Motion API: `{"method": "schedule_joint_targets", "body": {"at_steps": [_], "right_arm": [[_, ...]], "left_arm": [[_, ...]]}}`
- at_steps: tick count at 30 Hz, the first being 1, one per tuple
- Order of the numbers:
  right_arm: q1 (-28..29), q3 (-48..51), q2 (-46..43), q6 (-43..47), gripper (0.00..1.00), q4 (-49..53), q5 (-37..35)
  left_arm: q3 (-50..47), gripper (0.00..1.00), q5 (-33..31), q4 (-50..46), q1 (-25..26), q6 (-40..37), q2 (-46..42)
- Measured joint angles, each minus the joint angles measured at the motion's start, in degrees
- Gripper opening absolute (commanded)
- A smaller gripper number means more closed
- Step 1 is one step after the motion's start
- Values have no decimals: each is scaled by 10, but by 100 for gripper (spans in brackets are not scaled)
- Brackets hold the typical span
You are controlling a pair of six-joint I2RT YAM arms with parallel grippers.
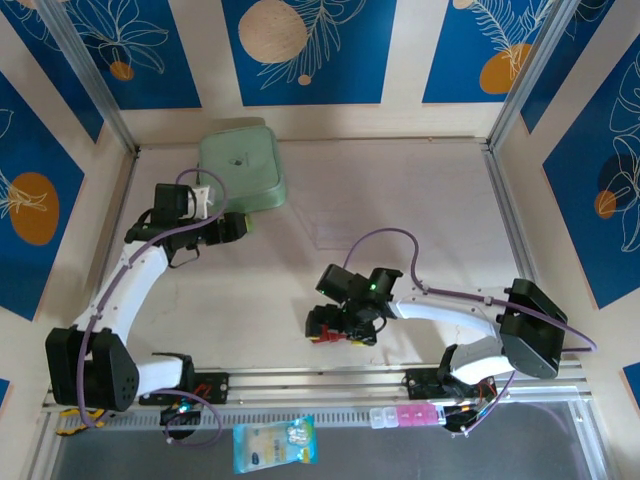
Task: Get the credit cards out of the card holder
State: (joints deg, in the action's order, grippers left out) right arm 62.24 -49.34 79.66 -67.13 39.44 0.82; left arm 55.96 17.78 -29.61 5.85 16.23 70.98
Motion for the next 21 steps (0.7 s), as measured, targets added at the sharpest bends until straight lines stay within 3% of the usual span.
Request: {"method": "schedule_joint_targets", "body": {"at_steps": [12,21], "right_arm": [[-18,-7,106,54,99,-26,12],[-60,-49,132,94,99,-31,0]], "left_arm": [[0,100,-8,0,0,-2,-14],[0,100,-29,-1,0,-9,-31]]}}
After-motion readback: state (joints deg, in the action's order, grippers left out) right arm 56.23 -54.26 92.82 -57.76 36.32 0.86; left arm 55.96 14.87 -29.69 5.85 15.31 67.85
